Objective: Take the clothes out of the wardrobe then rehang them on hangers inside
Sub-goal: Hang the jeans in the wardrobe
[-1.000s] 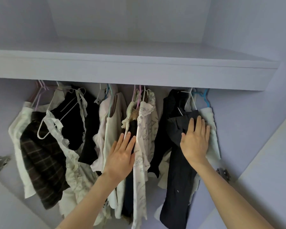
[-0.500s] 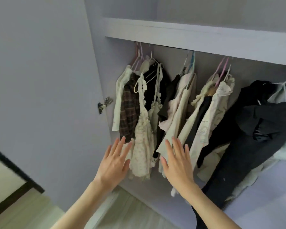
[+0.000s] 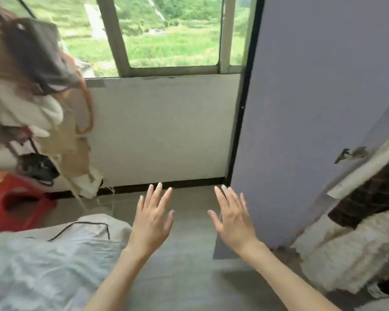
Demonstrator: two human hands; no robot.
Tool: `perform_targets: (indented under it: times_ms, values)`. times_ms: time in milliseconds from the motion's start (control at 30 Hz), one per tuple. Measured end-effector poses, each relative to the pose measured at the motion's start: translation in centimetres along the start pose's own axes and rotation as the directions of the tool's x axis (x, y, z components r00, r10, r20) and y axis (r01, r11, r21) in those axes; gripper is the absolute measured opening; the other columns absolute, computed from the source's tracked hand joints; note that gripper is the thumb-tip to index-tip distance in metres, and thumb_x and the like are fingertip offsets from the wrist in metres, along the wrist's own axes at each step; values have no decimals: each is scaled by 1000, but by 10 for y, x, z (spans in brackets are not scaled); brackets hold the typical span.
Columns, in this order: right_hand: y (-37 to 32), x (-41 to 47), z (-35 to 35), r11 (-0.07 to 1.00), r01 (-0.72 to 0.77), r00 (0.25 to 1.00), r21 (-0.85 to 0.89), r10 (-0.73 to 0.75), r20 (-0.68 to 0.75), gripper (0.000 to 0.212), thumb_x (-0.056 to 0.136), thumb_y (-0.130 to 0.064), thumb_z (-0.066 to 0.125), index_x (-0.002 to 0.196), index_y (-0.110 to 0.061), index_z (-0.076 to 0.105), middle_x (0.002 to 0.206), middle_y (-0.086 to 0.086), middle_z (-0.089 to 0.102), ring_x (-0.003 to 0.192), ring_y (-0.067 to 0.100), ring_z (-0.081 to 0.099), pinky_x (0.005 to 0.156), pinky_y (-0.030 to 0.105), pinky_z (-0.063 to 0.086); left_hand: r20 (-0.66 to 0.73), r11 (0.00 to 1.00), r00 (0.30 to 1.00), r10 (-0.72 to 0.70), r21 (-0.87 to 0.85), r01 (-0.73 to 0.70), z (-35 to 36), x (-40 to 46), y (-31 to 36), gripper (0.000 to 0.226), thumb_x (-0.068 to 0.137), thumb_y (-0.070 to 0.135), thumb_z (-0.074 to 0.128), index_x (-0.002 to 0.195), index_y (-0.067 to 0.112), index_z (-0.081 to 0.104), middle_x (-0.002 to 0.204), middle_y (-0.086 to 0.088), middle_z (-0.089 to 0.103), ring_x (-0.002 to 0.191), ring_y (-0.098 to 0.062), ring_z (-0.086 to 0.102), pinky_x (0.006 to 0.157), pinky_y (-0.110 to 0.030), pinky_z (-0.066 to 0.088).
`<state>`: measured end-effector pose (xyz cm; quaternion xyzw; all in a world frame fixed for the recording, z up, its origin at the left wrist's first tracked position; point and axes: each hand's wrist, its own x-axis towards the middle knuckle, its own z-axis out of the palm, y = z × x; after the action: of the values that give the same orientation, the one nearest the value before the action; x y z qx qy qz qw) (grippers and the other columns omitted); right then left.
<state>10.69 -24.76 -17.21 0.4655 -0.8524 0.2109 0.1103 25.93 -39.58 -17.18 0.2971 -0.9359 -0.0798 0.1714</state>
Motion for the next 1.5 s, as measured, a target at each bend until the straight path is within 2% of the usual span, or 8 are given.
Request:
perform_targets:
  times_ms: [200, 433, 633, 733, 1033, 1267, 1400, 1500]
  values:
    - [-110, 35, 44, 919, 346, 921, 187, -371, 118, 55, 81, -40, 44, 124, -7, 57, 122, 12, 62, 115, 27, 58, 97, 47, 37, -102, 911, 910, -401, 53, 408, -36, -88, -75, 54, 83, 35, 35, 132, 16, 44, 137, -16, 47, 129, -37, 41, 97, -53, 37]
    - [-232, 12, 75, 668, 592, 674, 450, -717, 178, 54, 86, -35, 54, 131, -7, 48, 131, 11, 54, 125, 31, 48, 105, 48, 30, -251, 629, 601, -759, -42, 777, -65, -197, -108, 52, 99, 31, 32, 148, 21, 18, 157, -3, 4, 137, -9, -16, 112, -32, -7]
    - [-333, -64, 88, 426, 686, 402, 590, -898, 180, 73, 86, -53, 16, 144, -13, 32, 146, 7, 39, 139, 24, 29, 111, 38, 7, -234, 351, 336, -912, -24, 936, -75, -314, -123, 51, 90, 35, 32, 136, 15, 44, 147, -14, 35, 138, -32, 26, 108, -48, 26]
    - [-382, -99, 90, 310, 687, 229, 658, -951, 209, 85, 76, -59, -1, 148, -18, 18, 154, 1, 22, 144, 17, 11, 112, 32, -9, -274, 216, 197, -941, -40, 976, -85, -379, -132, 42, 86, 24, 49, 126, 9, 55, 136, -20, 47, 128, -39, 39, 92, -57, 44]
    - [-505, -219, 102, 122, 670, -27, 732, -982, 189, 65, 88, -50, 29, 137, -10, 44, 138, 8, 49, 132, 27, 41, 108, 47, 27, -345, -98, -125, -930, -95, 991, -119, -545, -143, 46, 91, 29, 43, 130, 7, 51, 141, -20, 41, 132, -40, 34, 101, -53, 33]
    - [-578, -262, 131, -4, 681, -182, 732, -969, 165, 53, 87, -41, 48, 129, -8, 53, 126, 11, 59, 118, 29, 55, 97, 49, 40, -353, -221, -235, -906, -78, 972, -146, -609, -173, 46, 92, 19, 53, 136, 7, 45, 148, -17, 30, 139, -38, 21, 108, -52, 24]
    - [-623, -279, 149, -58, 646, -263, 761, -953, 150, 57, 94, -31, 53, 143, -11, 33, 146, 9, 37, 139, 26, 28, 114, 43, 16, -335, -279, -298, -894, -104, 955, -151, -630, -197, 49, 93, 27, 41, 138, 7, 42, 148, -18, 30, 140, -36, 20, 108, -53, 25]
    - [-640, -297, 165, -87, 634, -307, 769, -940, 147, 59, 81, -26, 71, 132, -6, 49, 129, 14, 56, 123, 33, 50, 101, 52, 34, -248, -325, -354, -902, -151, 934, -140, -642, -202, 48, 97, 27, 39, 142, 10, 35, 152, -14, 22, 143, -32, 11, 112, -49, 20]
